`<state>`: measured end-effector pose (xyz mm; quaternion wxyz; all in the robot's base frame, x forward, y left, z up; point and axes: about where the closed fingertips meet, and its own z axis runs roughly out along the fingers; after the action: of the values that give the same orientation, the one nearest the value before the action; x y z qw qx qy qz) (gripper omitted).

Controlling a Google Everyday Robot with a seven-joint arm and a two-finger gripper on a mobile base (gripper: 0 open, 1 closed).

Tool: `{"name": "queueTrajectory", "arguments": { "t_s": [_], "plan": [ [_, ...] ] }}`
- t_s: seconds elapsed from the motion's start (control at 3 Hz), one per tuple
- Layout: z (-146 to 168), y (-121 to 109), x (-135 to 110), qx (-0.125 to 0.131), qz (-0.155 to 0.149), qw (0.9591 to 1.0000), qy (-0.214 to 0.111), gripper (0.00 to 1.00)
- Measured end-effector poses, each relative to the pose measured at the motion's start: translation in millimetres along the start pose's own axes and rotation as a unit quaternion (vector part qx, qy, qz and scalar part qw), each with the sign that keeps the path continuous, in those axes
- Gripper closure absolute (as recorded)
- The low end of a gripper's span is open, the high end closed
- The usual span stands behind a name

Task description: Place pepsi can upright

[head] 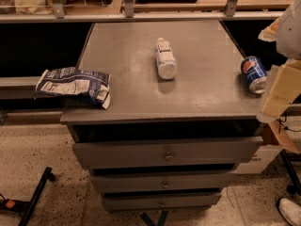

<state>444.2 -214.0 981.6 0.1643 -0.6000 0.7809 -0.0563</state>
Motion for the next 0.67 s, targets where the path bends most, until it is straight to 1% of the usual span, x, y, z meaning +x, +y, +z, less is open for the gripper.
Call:
{"name": "queueTrajectory", "arguments": {
  "t_s": [0.33, 0.67],
  "plan": [
    [13, -26, 4, 0.001, 0.028, 0.9995, 0.013, 0.0],
    [30, -67, 8, 0.009, 0.07, 0.9974, -0.014, 0.0]
  ]
}}
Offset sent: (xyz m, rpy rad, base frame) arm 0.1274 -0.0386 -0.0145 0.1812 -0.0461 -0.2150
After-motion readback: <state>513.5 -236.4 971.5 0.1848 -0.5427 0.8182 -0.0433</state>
